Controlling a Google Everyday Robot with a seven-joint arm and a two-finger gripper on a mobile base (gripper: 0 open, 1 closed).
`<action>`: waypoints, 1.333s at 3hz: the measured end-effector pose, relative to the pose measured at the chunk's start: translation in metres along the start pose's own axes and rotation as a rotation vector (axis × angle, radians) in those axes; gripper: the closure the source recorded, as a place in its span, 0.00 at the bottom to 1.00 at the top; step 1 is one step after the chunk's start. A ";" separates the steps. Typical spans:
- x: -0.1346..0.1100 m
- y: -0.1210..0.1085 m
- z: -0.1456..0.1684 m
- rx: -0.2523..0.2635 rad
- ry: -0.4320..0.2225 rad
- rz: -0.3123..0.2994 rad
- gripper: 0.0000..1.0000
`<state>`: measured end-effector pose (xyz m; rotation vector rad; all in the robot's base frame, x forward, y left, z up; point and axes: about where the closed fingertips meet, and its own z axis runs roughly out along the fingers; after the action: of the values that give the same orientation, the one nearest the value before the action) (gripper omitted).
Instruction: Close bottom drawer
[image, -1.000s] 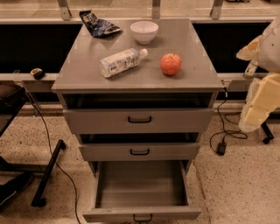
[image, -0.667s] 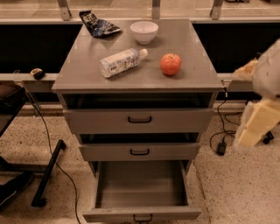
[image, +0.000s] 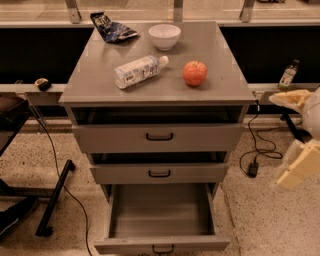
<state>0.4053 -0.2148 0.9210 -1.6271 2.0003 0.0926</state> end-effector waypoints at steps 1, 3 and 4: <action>0.043 -0.002 0.044 -0.034 0.034 0.075 0.00; 0.134 0.035 0.145 -0.107 -0.178 0.132 0.00; 0.141 0.039 0.154 -0.113 -0.198 0.063 0.00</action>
Offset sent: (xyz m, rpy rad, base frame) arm -0.0012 -0.0687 -0.2629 0.2854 0.1165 0.0799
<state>0.4105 -0.2694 0.7156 -1.5568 1.9234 0.3823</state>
